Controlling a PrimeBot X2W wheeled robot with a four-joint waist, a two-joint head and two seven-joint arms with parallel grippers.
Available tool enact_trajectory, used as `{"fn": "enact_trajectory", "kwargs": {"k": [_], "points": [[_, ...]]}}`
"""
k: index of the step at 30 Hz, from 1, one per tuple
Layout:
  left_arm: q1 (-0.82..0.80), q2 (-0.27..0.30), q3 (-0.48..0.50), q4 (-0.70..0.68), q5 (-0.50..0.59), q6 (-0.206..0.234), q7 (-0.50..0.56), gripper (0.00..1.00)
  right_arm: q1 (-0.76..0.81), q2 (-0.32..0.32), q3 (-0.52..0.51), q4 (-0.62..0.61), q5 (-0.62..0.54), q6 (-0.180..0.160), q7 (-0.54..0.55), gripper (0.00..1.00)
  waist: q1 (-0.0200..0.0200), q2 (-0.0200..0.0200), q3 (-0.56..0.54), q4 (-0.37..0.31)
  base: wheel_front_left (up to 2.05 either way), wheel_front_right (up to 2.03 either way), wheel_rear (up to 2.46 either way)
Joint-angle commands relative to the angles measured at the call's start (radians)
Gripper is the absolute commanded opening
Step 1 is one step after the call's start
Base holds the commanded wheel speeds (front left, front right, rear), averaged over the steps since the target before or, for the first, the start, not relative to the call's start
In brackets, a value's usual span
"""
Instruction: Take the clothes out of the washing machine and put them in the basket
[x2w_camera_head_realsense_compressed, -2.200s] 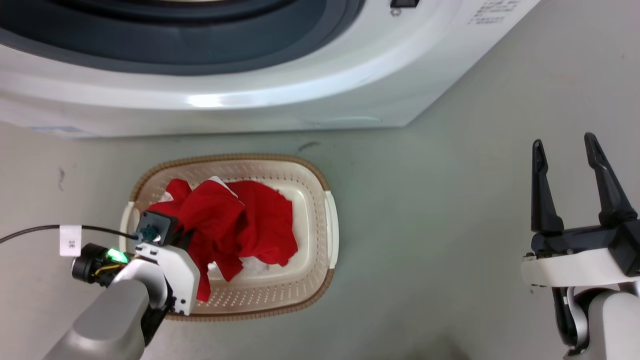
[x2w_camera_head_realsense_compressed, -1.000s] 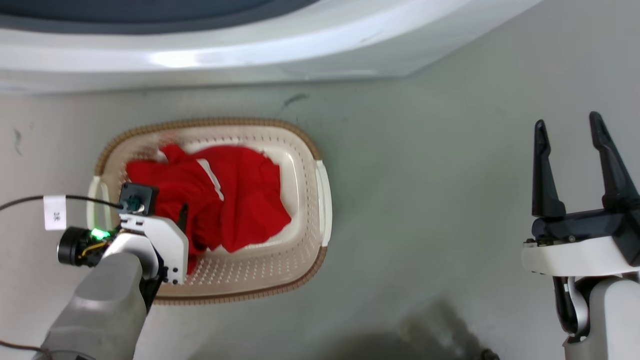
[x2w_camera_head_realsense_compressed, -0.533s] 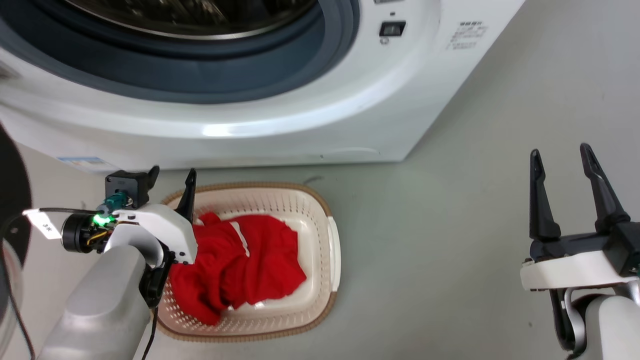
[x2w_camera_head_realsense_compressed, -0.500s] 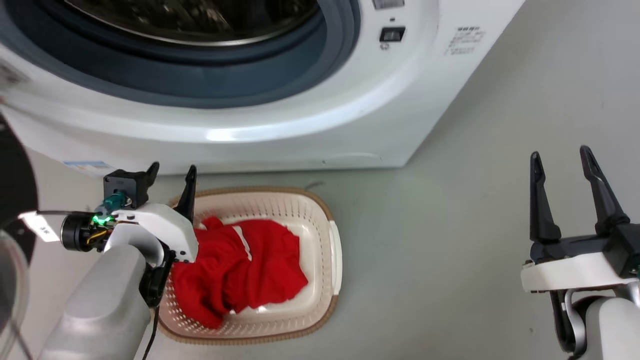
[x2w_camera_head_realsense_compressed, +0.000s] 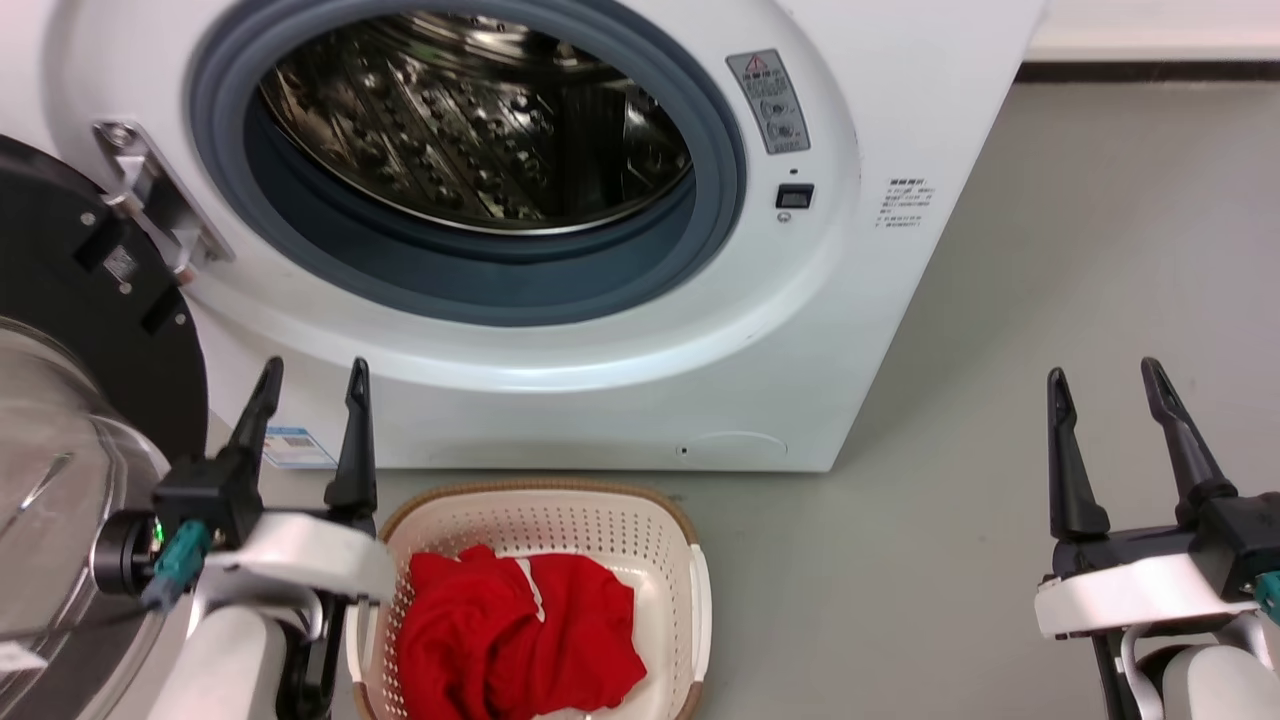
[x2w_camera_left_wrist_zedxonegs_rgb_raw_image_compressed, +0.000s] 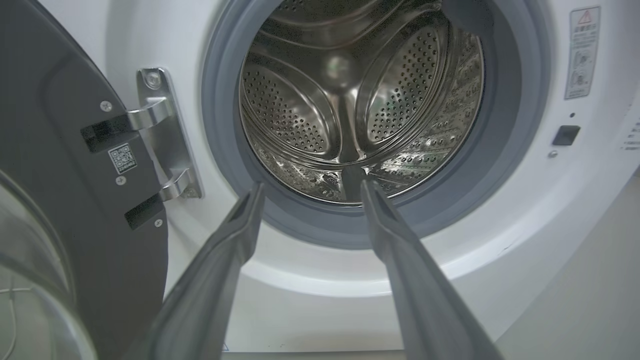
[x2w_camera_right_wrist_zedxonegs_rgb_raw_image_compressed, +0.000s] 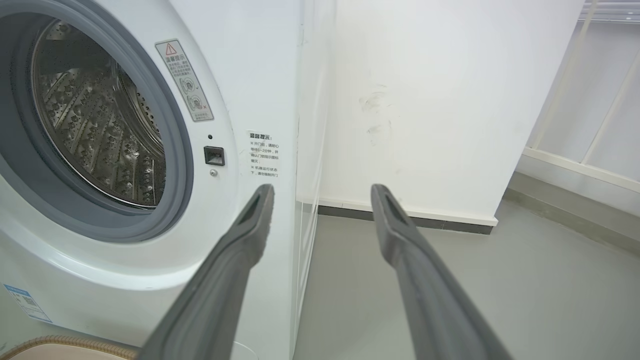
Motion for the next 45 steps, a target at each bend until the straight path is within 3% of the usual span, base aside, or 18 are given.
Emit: {"fn": "enact_trajectory", "kwargs": {"k": [1,8,20,45], "points": [[0.042,-0.014,0.022,-0.037,0.025,0.001,-0.002,1.0,0.017,-0.001,0.002,-0.001,0.008,-0.001,-0.002,1.0,0.0003,-0.0001,-0.038,0.005,0.0,0.0,0.0],[0.171,-0.086,0.1,-0.161,0.122,0.01,-0.002,1.0,0.058,-0.001,0.012,0.0,0.025,-0.001,-0.002,1.0,0.0003,-0.0001,-0.09,-0.002,0.0,0.0,0.0],[0.301,-0.169,0.153,-0.205,0.24,-0.017,-0.002,1.0,0.128,-0.001,0.036,0.015,0.053,-0.001,-0.002,1.0,0.0003,-0.0001,-0.146,-0.029,0.0,0.0,0.0],[0.331,-0.216,0.188,-0.197,0.304,-0.05,-0.002,1.0,0.137,-0.001,0.047,0.04,0.045,-0.001,-0.002,1.0,0.0003,-0.0001,-0.162,-0.031,0.0,0.0,0.0]]}}
